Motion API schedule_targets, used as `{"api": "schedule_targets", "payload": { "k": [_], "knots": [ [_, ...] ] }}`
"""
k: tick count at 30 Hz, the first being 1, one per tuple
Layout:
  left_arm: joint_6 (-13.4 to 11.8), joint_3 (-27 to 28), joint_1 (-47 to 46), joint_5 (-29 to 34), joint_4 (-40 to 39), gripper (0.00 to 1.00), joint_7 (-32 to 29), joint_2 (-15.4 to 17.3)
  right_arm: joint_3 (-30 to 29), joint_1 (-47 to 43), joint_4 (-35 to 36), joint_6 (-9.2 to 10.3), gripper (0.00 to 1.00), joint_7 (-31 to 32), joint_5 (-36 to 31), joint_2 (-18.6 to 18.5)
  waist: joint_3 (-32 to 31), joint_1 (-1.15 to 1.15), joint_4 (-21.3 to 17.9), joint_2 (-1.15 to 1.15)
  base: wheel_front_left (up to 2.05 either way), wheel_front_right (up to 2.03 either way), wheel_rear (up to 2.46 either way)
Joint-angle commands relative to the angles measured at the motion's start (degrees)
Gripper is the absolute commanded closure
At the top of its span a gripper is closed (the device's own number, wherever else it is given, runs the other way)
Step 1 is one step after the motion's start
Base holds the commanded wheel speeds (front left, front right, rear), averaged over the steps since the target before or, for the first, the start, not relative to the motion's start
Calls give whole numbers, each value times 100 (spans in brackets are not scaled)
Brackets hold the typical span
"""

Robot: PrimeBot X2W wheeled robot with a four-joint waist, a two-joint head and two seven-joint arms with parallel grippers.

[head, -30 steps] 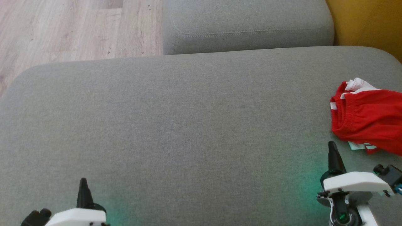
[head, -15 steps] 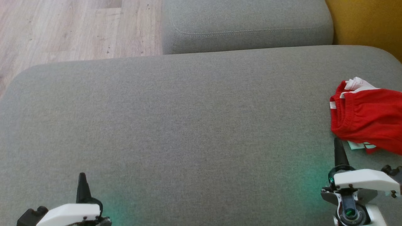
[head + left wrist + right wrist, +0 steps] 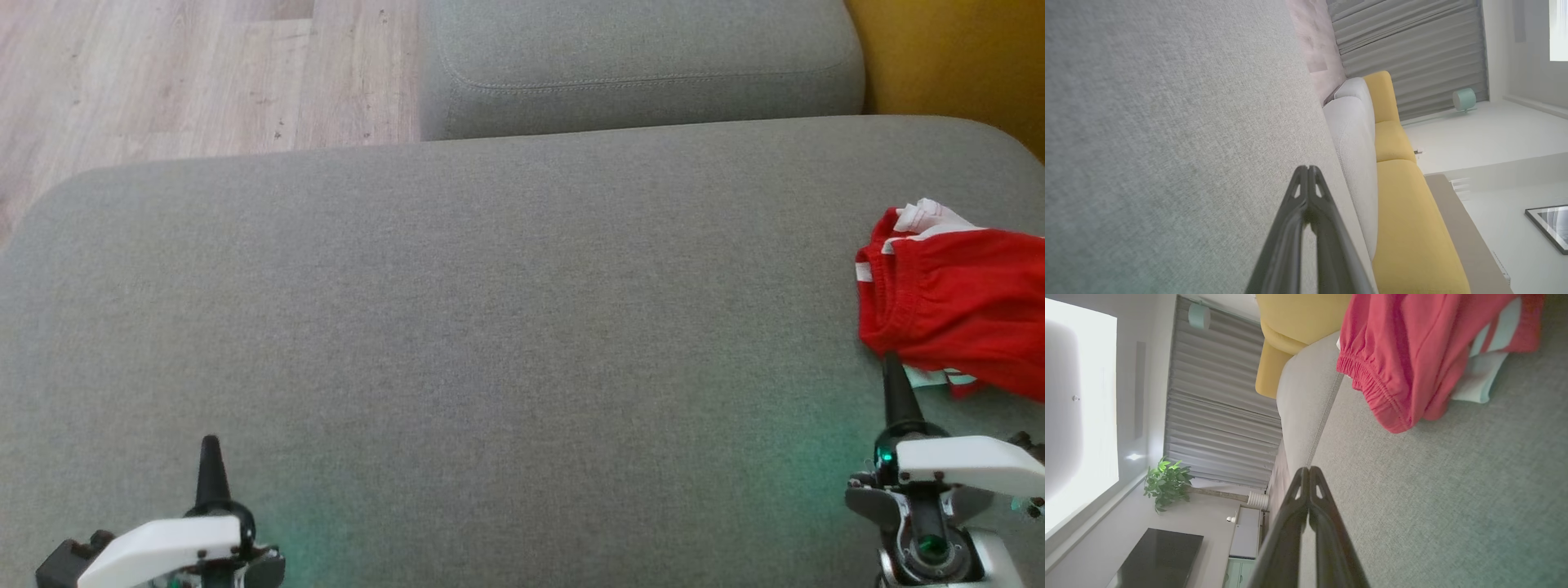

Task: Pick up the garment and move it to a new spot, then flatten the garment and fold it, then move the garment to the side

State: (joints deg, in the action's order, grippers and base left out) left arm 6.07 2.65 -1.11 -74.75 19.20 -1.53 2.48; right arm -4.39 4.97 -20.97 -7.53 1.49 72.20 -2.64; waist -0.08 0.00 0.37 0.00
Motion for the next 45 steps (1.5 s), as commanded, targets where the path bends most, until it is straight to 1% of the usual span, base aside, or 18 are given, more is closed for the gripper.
{"api": "schedule_targets", "payload": {
  "k": [1, 28, 45],
  "knots": [
    [44, 200, -325, -131, -227, 100, -39, 33, 50, 153, 258, 3, 100, 42, 162, -22, 1, 0, -1, 0, 0, 0, 0],
    [139, 381, -504, -1707, -507, 100, -484, 40, -208, 122, 684, 4, 100, 490, 1955, -23, 25, 0, -36, 0, 0, 0, 0],
    [142, 385, -508, -1743, -514, 100, -494, 40, -213, 121, 694, 4, 100, 500, 1997, -24, 26, 0, -37, 0, 0, 0, 0]
  ]
}}
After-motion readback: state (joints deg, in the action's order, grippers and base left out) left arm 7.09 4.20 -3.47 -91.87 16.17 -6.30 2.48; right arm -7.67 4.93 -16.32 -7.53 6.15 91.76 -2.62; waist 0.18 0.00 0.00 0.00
